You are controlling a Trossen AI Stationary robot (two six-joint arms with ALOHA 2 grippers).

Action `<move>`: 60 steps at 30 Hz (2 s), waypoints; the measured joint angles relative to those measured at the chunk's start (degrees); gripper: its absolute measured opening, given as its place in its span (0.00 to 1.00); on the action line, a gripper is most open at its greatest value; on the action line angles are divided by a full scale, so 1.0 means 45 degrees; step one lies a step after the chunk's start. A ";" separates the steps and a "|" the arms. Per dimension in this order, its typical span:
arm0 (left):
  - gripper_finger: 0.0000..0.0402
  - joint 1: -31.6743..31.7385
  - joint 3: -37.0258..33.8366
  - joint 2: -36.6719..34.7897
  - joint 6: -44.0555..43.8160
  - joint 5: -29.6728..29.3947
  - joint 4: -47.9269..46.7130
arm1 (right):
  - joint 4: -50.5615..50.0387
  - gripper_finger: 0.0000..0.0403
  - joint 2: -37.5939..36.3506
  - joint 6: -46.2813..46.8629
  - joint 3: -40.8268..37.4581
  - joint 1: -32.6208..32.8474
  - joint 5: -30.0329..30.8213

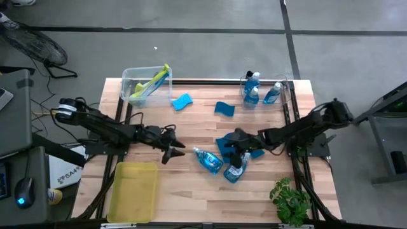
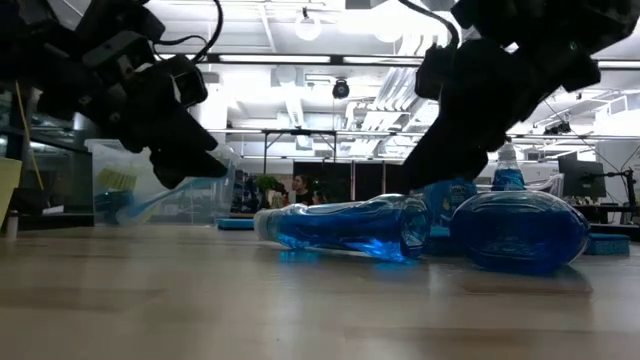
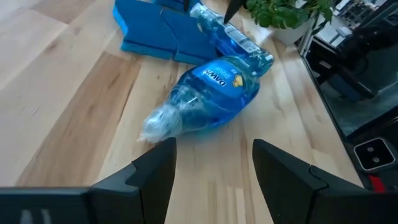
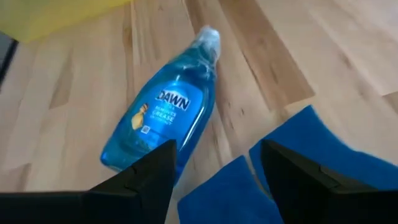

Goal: Pick & Place Kitchen Sink Supplies
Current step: Put the left soap dispenser into the transparent bin

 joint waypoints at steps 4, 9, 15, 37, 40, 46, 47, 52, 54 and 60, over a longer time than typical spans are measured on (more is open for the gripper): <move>0.52 0.0019 0.0518 0.0719 0.0020 -0.0009 -0.0010 | 0.0653 0.56 0.0752 0.0000 0.0000 0.0304 0.0255; 0.52 0.0024 0.0948 0.1533 -0.0001 -0.0246 -0.0126 | 0.1828 0.56 0.1354 0.0141 0.0000 0.0635 0.0053; 0.52 0.0024 0.1112 0.2072 -0.0030 -0.0569 -0.0097 | 0.2409 0.56 0.1528 0.0034 0.0005 0.1047 0.0057; 0.52 0.0024 0.1131 0.2550 -0.0869 -0.0644 -0.0189 | 0.0079 0.55 0.1520 -0.0396 0.1777 0.1719 0.1077; 0.52 0.0028 0.1130 0.2550 -0.0903 -0.0661 -0.0175 | -0.0735 0.55 0.1520 -0.0121 0.2352 0.1495 0.0885; 0.52 0.0027 0.1126 0.2550 -0.0971 -0.0496 -0.0121 | -0.1897 0.55 0.1741 0.0265 0.3325 0.1280 0.0407; 0.52 0.0025 0.1126 0.2550 -0.0971 -0.0495 -0.0121 | -0.2290 0.55 0.1912 0.0406 0.3536 0.1248 0.0297; 0.52 0.0029 0.1148 0.2550 -0.0976 -0.0434 -0.0044 | -0.3792 0.55 0.3213 0.0668 0.4776 0.1000 -0.0037; 0.52 0.0029 0.1156 0.2555 -0.0981 -0.0242 0.0045 | -0.4077 0.55 0.3660 0.0667 0.5335 0.0826 -0.0210; 0.52 0.0024 0.1160 0.2555 -0.0981 -0.0122 0.0233 | -0.5697 0.55 0.4280 0.0789 0.6511 0.0351 -0.0470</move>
